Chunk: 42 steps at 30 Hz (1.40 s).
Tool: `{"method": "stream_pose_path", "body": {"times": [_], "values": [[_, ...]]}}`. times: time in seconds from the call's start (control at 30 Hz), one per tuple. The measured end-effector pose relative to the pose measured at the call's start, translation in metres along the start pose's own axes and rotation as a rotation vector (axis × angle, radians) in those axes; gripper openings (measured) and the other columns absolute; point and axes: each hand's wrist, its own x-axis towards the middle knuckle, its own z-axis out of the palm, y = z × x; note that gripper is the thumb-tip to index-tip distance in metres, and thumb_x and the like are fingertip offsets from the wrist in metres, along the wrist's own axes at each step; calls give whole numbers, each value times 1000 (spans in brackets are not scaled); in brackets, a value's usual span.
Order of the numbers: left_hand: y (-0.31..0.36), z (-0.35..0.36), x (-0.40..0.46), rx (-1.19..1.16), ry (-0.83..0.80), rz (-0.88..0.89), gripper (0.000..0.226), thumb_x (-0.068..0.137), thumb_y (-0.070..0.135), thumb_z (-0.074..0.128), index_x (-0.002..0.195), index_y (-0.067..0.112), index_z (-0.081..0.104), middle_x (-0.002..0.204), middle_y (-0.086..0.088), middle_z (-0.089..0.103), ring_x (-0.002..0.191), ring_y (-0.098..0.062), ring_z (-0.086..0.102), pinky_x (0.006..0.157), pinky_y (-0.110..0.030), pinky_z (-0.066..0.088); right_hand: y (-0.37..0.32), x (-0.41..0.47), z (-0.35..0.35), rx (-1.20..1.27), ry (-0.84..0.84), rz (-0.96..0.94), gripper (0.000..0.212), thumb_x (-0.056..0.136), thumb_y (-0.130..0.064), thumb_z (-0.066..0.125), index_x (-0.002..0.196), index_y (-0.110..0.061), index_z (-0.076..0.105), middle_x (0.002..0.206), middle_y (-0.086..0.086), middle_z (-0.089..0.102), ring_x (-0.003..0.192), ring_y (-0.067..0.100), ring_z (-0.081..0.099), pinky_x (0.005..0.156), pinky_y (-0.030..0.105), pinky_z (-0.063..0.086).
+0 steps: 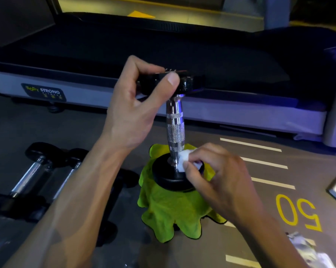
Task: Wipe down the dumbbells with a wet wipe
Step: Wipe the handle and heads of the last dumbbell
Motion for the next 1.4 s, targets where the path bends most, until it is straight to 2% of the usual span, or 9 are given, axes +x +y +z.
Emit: {"method": "stream_pose_path", "body": {"times": [0.13,0.33,0.5,0.67,0.87,1.03,1.13,1.23,1.4], "values": [[5,5,-2,20,-10,23,29,92,43,73,103,21,58,109,-17,70,92,-15,64,86,-33,52,-26,0,25,-170,3,-95,17,93,-26,65,80,-23,74,81,-6,61,76,19,52,67,35,47],[10,8,-3,-15,-75,69,24,90,39,75,102,27,58,122,-16,71,113,-34,67,101,-52,54,-25,-2,30,-124,19,-95,15,91,-25,65,79,-23,72,80,-7,58,77,19,56,68,31,46],[8,-2,-4,-107,-95,41,23,90,34,72,104,23,58,130,-19,68,121,-33,66,104,-47,53,19,-3,3,33,-3,189,16,88,-35,62,73,-36,64,82,-17,56,82,12,57,70,23,39],[9,-2,-6,-95,-123,38,25,89,36,72,106,23,58,131,-14,68,124,-27,66,110,-56,49,19,16,-15,297,-30,385,18,85,-30,54,73,-20,63,97,-10,56,90,3,57,73,13,40],[8,-3,-5,-97,-101,5,24,89,38,71,106,24,59,131,-13,68,122,-25,66,110,-60,49,16,58,-48,338,-277,347,50,97,-11,40,52,-1,58,60,8,73,61,19,69,61,27,49],[9,-1,-7,-114,-105,10,26,88,36,72,106,23,59,131,-12,68,121,-23,66,109,-53,51,30,76,-38,435,-250,403,69,101,-54,56,76,9,68,73,24,74,69,34,72,64,32,56],[9,1,-7,-129,-105,13,27,87,36,73,105,23,58,130,-9,68,119,-18,66,106,-43,52,30,79,-41,517,-229,411,54,78,-47,73,83,5,63,82,33,70,69,27,68,60,31,57],[8,0,-6,-138,-104,14,27,87,36,72,106,23,58,129,-8,68,118,-16,66,105,-41,52,28,78,-40,591,-224,410,36,73,-35,77,83,-5,62,71,20,68,66,22,62,56,26,55],[8,2,-5,-152,-99,3,26,87,36,72,106,22,59,127,-5,69,117,-12,66,102,-33,51,34,85,-29,135,-166,363,26,88,-41,79,76,-19,69,68,-4,70,66,8,59,65,30,44]]}}
